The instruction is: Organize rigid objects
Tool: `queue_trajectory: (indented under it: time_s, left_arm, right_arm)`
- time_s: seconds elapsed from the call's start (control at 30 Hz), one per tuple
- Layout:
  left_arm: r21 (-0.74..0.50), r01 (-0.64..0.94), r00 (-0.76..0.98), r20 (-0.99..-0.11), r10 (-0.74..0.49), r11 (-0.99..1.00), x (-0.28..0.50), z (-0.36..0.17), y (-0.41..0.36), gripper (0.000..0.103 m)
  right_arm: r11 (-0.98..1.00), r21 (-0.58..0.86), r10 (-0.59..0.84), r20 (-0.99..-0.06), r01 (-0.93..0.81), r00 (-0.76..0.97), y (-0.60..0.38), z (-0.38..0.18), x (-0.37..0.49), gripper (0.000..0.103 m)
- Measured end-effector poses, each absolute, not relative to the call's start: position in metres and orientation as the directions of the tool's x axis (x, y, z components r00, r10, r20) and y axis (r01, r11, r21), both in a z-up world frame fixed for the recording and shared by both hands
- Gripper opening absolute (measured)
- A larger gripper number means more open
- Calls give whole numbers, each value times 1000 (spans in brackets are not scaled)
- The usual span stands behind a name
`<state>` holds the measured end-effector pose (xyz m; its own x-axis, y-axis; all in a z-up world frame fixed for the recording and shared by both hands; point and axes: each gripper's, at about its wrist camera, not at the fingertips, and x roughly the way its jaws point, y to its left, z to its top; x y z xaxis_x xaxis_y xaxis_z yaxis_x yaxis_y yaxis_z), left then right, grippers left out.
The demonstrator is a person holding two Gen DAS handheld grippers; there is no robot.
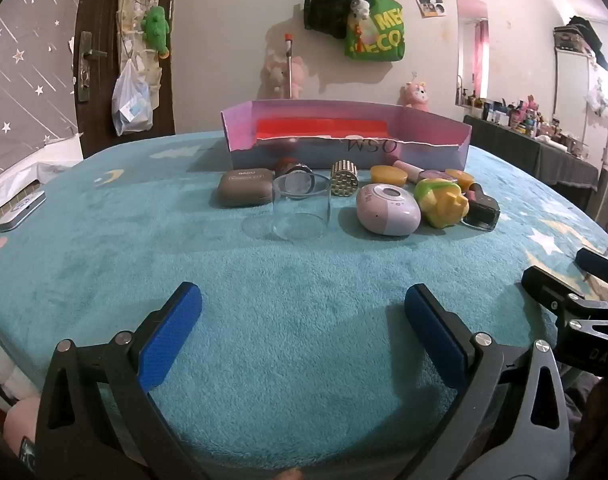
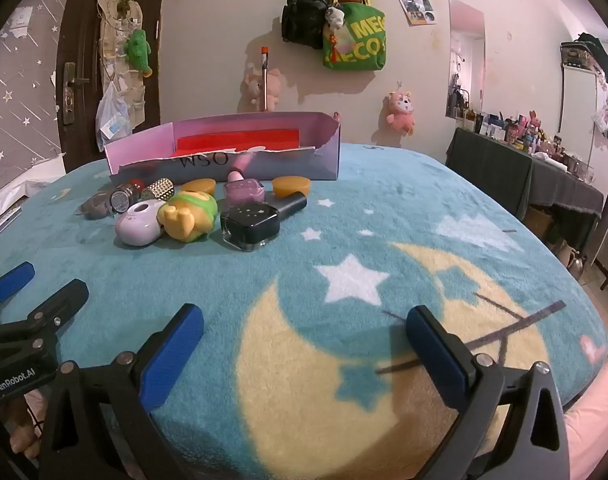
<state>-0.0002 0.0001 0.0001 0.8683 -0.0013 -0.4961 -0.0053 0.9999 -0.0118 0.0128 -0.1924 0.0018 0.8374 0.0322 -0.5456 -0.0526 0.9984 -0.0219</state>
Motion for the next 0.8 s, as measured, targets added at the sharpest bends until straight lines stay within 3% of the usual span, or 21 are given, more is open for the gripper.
queue_trajectory:
  time_s: [0.8]
  left_arm:
    - [-12, -6, 867, -499, -1, 1000, 0, 0, 0, 103]
  right_arm:
    - [998, -21, 32, -548, -53, 836, -193, 2, 13, 103]
